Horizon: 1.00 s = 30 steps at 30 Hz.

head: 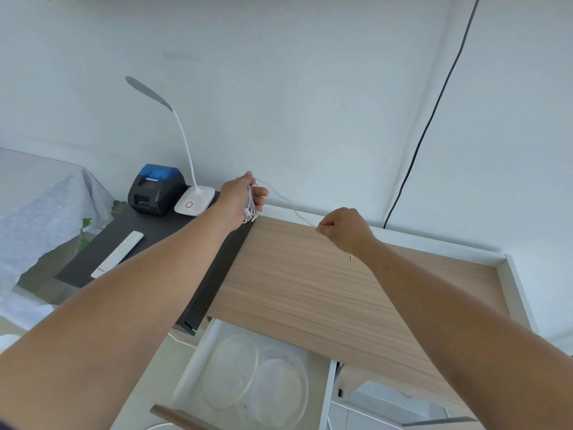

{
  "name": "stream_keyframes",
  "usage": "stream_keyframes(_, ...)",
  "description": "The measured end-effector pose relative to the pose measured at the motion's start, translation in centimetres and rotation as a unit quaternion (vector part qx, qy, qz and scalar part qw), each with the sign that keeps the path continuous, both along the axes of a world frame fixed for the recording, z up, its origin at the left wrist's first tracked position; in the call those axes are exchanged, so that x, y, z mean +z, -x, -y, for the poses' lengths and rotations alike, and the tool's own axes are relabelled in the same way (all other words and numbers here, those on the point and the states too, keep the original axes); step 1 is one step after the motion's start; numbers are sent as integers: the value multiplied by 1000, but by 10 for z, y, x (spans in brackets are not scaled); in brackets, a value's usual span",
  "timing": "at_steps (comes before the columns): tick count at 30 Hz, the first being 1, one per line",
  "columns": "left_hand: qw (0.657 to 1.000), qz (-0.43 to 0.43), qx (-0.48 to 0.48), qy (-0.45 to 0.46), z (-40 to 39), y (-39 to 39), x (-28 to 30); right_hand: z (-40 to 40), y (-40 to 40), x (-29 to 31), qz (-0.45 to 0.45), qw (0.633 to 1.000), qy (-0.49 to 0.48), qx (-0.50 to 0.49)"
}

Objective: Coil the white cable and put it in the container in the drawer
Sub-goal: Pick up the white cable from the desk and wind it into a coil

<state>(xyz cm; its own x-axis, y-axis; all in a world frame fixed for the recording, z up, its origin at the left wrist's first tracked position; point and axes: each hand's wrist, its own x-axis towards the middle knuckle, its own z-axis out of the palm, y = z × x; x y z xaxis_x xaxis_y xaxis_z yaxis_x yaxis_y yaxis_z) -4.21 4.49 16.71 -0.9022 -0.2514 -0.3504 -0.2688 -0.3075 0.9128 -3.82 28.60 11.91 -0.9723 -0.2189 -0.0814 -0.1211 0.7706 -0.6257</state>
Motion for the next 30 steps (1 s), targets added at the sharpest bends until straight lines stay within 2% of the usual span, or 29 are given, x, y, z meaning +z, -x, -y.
stream_keyframes(3,997,-19,-66,39,-7,0,-4,9,-2,8,40,990,-34,134)
stream_keyframes(6,988,-32,-125,86,-10,-1,-11,12,-1,16,82,978,-7,191)
stream_keyframes(12,971,-18,-186,151,-16,-7,-24,11,0,28,148,964,133,179)
stream_keyframes(17,941,4,-247,232,-22,-17,-31,7,3,32,164,942,267,119)
stream_keyframes(19,947,2,-256,193,-26,-18,-31,5,5,31,152,943,282,91)
stream_keyframes(21,958,6,-259,125,-29,-19,-28,3,7,31,137,947,281,68)
stream_keyframes(24,962,43,-257,77,-31,-22,-21,-1,10,29,119,959,249,60)
stream_keyframes(28,956,68,-275,83,-28,-24,-16,-2,11,27,18,988,97,122)
stream_keyframes(30,954,66,-279,91,-27,-23,-16,0,10,24,3,989,61,131)
